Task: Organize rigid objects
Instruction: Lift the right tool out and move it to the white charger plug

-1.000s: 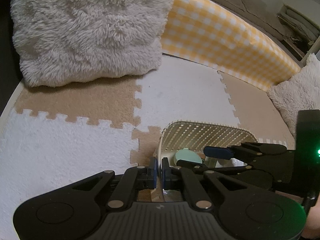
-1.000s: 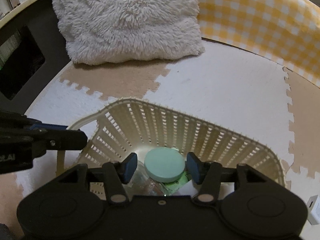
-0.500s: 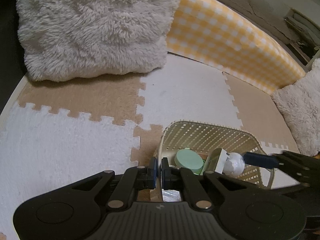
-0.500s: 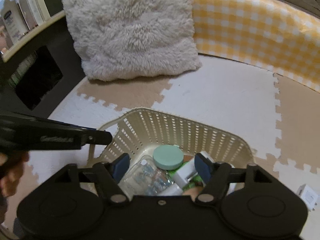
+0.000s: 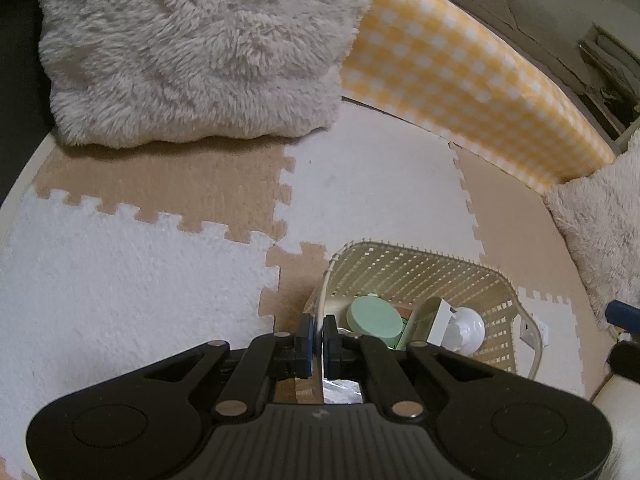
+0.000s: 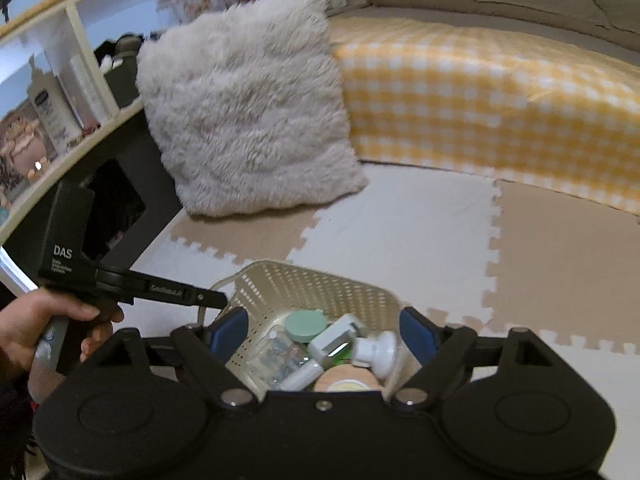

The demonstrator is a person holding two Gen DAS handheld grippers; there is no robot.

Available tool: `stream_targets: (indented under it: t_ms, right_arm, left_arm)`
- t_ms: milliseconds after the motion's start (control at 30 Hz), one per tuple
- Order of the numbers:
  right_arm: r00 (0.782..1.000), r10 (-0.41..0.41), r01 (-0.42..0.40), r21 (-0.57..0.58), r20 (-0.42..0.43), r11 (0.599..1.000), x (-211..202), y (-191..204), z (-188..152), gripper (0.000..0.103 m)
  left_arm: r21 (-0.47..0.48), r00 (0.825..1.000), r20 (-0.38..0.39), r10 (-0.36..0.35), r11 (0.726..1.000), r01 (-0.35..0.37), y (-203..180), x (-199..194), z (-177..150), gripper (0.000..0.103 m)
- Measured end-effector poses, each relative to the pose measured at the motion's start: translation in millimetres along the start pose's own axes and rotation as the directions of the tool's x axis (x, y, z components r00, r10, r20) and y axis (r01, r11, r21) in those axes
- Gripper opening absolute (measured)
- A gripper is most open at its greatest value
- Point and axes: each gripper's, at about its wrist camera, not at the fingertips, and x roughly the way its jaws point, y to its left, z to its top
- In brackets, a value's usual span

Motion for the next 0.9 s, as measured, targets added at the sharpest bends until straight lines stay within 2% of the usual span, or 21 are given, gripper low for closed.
stream_targets:
  t_ms: [67,233,400,500,633,767,900]
  right_arm:
    - [0.999,-0.027,0.026,0.04,0.026,0.999,-6,-17,-2,0.093]
    - [0.992,-0.109,0.096,0.188,0.06,0.978,-9,-68,-12,0.094]
    - [0.976,-0.215,0.192,0.334,0.03,0.923,-2,-121,-26,0.096]
    - [0.963,-0.267,0.251,0.409,-0.019,0.877,9,-151,-37,0.098]
    - [0.953,-0.283,0.3,0.493,-0.111,0.817,31,-184,-54,0.098]
    - [0.952,-0.264,0.305,0.563,-0.155,0.768,49,-201,-66,0.094]
    - [0.951,-0.248,0.308,0.592,-0.184,0.745,61,-205,-73,0.093]
  left_arm:
    - [-0.024,1.0,-0.003,-0.013,1.0,0.013,3,0,0,0.004]
    - [-0.052,1.0,-0.005,-0.03,0.998,0.03,6,0,0,0.004]
    - [-0.045,1.0,-0.004,-0.024,0.999,0.023,6,0,0,0.004]
    - [-0.034,1.0,-0.004,-0.018,0.999,0.018,4,0,-1,0.004]
    - [-0.022,1.0,-0.006,-0.017,1.0,0.017,3,0,0,0.004]
    - [-0.014,1.0,-0.007,-0.019,1.0,0.019,2,0,1,0.004]
    - [-0.014,1.0,-0.008,-0.023,1.0,0.023,3,0,1,0.004]
